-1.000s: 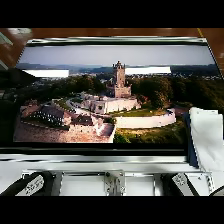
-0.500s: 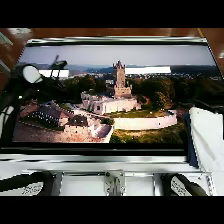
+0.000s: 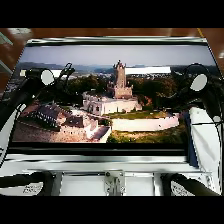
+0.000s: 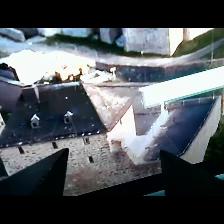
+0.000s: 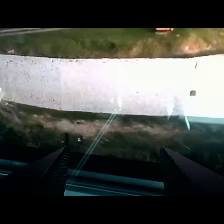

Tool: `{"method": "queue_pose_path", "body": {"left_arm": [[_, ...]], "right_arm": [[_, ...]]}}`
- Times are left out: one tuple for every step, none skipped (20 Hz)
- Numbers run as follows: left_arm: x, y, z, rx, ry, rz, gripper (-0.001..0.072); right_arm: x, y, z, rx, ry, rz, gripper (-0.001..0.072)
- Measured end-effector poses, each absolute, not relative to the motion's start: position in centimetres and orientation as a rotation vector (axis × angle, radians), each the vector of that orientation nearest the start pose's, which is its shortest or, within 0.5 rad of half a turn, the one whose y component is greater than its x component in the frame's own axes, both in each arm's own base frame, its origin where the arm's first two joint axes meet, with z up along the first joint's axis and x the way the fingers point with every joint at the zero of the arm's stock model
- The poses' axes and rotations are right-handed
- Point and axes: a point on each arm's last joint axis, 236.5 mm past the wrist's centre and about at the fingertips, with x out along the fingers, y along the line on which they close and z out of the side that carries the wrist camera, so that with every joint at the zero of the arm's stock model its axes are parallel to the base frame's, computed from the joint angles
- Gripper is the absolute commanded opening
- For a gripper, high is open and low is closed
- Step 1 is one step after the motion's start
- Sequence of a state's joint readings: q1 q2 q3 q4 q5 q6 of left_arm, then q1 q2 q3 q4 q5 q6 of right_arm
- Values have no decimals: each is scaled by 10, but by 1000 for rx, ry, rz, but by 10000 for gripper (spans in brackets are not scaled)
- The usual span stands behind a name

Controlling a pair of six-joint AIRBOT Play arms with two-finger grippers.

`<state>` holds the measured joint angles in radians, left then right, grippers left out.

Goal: Fold the shirts.

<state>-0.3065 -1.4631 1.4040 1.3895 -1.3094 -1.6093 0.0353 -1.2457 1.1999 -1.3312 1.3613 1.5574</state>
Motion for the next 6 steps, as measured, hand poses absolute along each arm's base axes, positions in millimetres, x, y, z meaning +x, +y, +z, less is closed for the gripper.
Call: {"method": "queue_pose_path", "body": {"left_arm": [[382,-163,14,22,1384,-342,655],[383,-163,14,23,1378,-341,655],[384,-163,14,23,1374,-341,656],[384,-163,14,22,1373,-340,656],[385,-163,14,22,1371,-340,655],[385,-163,14,24,1369,-339,655]], "right_arm": [[343,70,29,166,1405,205,699],[342,73,29,166,1407,213,699],[342,75,29,164,1408,217,699],[342,76,29,164,1408,219,699],[342,76,28,163,1409,220,699],[341,77,29,163,1410,222,699]]}}
